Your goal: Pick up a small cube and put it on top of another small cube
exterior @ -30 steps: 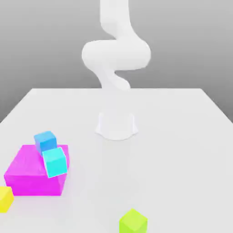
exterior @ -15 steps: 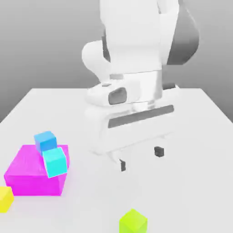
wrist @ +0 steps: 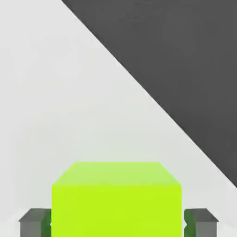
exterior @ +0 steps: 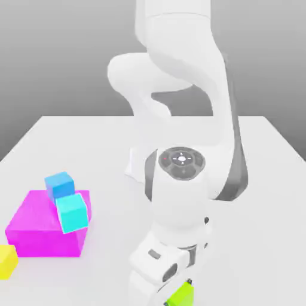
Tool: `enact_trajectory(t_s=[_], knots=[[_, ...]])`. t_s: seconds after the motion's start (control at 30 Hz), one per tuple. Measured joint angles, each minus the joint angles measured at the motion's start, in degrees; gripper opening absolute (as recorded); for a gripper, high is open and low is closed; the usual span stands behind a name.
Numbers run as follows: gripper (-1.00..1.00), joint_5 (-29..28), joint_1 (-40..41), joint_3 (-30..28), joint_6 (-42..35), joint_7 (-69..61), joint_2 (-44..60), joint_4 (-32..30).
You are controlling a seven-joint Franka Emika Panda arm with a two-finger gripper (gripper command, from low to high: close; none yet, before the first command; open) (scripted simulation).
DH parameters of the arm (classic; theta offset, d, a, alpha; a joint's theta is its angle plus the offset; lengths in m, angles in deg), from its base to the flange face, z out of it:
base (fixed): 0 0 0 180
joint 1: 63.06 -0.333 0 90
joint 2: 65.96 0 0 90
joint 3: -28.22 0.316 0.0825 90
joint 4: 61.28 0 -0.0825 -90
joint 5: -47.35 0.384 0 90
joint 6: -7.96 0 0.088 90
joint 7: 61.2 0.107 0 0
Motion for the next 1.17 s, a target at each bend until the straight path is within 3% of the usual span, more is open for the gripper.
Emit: enact_trajectory(t_s=[0.1,0.27,0.43,0.87,1.03,1.07,1.17], knots=[[-1.00,0.00,0.06,0.07,0.15,-0.03,0.23,0.04],[-1.00,-1.94,-0.80,-1.61,-6.89,1.85,-8.77,-1.91],[-1.00,-2.76,1.78,-6.76,-12.56,10.51,-18.37,-5.91],[-1.00,-12.81,19.94,-11.86,-25.71,40.76,-43.40,-17.10],[-1.00,-11.84,20.65,-12.98,-16.41,41.40,-37.13,-20.18],[1.00,-11.61,20.58,-13.12,-14.88,41.23,-35.94,-20.55],[1.00,-11.60,20.58,-13.12,-14.88,41.23,-35.94,-20.55]])
